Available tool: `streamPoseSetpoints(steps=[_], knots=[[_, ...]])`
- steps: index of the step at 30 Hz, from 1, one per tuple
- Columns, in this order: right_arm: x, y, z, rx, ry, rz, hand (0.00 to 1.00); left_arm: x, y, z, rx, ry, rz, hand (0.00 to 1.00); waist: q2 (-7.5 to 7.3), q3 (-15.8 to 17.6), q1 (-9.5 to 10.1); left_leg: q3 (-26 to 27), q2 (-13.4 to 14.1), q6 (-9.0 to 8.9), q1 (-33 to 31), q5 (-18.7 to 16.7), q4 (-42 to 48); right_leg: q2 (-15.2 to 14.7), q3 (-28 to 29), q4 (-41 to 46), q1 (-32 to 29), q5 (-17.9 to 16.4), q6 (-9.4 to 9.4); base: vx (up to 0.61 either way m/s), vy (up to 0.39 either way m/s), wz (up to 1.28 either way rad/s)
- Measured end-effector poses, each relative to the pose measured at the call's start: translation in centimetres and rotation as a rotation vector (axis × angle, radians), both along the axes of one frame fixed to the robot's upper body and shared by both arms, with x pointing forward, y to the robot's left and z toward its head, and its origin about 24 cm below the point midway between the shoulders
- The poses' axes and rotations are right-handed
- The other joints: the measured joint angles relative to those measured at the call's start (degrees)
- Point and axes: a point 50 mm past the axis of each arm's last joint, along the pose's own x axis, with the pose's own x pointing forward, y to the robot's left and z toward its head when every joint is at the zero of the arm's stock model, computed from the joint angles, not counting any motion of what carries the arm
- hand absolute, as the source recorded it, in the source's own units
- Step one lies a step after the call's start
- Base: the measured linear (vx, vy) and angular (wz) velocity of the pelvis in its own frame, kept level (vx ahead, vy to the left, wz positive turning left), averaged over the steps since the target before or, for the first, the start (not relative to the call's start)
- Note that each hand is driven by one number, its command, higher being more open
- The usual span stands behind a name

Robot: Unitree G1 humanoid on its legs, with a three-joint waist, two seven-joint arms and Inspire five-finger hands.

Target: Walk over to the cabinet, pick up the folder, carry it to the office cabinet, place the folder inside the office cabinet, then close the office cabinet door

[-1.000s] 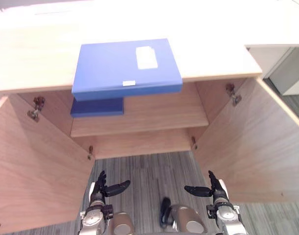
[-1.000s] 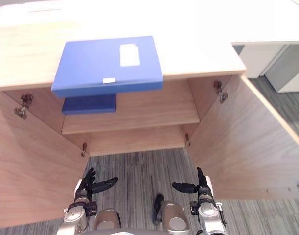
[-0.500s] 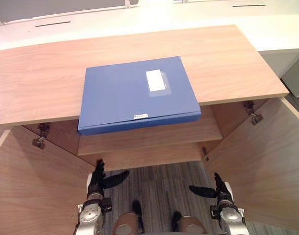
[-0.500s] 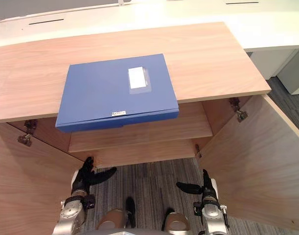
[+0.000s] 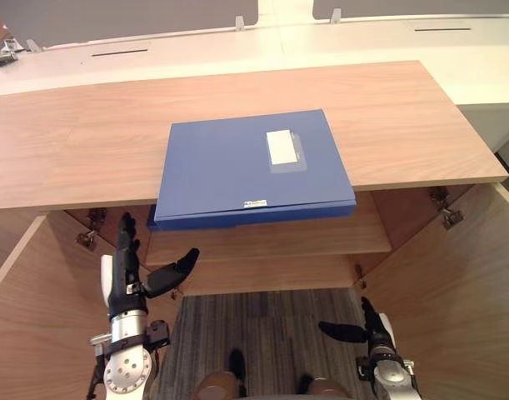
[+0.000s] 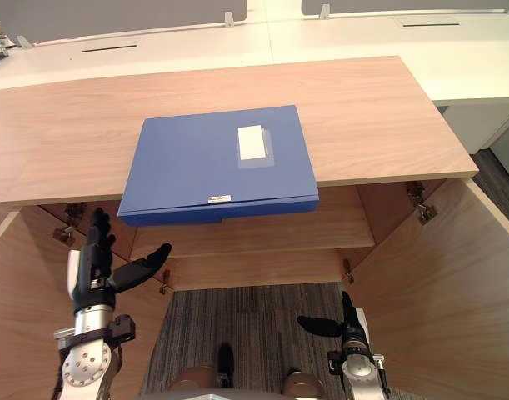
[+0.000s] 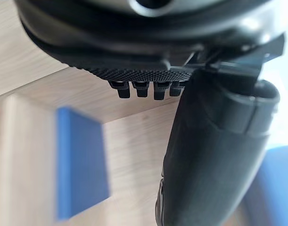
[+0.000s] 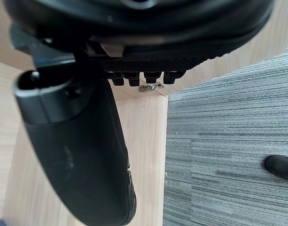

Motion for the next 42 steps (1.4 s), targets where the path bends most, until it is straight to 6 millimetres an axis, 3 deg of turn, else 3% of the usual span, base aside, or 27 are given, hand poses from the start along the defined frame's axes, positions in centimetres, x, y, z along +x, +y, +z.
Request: streamPoseSetpoints(steps=[4, 9, 20, 21, 24, 33, 42], knots=[[-0.2, 0.4, -0.1, -0.032, 0.015, 0.053, 1.00, 0.0, -0.1, 2.9, 0.212, -0.095, -0.016, 1.00, 0.47, -1.3, -0.07, -0.2, -0.3, 0.11, 1.0, 1.1, -2.2, 0.0, -0.2, -0.8, 0.4, 0.3, 0.20, -0.01, 0.007, 0.02], [-0.7, 0.4, -0.3, -0.063, 0.029, 0.078, 1.00, 0.3, -0.9, 4.4, 0.392, -0.141, -0.077, 1.00, 0.58, -1.7, -0.16, 0.0, -0.5, 0.24, 2.1, 1.4, -3.1, -0.1, 0.0, -1.2, 1.1, 0.4, 0.28, 0.00, 0.001, -0.02], [-1.7, 0.4, -1.1, -0.081, 0.088, 0.097, 1.00, 1.6, -3.9, 4.3, 0.606, -0.157, -0.295, 1.00, 0.56, -3.4, -0.91, 3.0, 0.0, 0.07, 3.5, 1.7, -5.2, 0.5, 3.1, -2.9, 0.9, 1.3, 0.42, 0.01, -0.001, -0.15], [-1.7, 0.4, -1.1, -0.081, 0.088, 0.097, 1.00, 1.7, -4.0, 4.0, 0.616, -0.151, -0.307, 0.00, 0.54, -3.5, -0.99, 3.2, 0.0, 0.06, 3.5, 1.7, -5.2, 0.5, 3.2, -2.9, 0.7, 1.3, 0.41, 0.00, -0.012, -0.11], [-1.8, 0.3, -1.1, -0.082, 0.090, 0.095, 1.00, 2.0, -4.2, 3.4, 0.656, -0.128, -0.320, 0.00, 0.54, -4.3, -1.10, 3.9, 0.2, -0.02, 3.5, 1.7, -5.2, 0.7, 4.0, -2.9, 0.3, 1.4, 0.28, 0.00, -0.009, -0.11], [-1.9, 0.4, -1.2, -0.079, 0.093, 0.093, 1.00, 3.6, -5.2, 5.1, 0.825, -0.266, -0.300, 0.00, 0.25, -6.5, -1.92, 4.6, 0.4, -0.03, 3.5, 1.7, -5.5, 0.9, 4.8, -3.1, -0.2, 1.9, 0.27, -0.03, -0.005, -0.05], [-1.3, 0.6, -0.7, -0.040, 0.051, 0.052, 1.00, 3.9, -5.5, 4.6, 0.764, -0.249, -0.275, 0.00, -0.44, -7.0, -2.18, 5.0, 0.4, -0.01, 3.3, 1.7, -5.3, 1.1, 5.1, -4.5, 0.0, 2.8, 0.38, 0.00, 0.000, -0.01]])
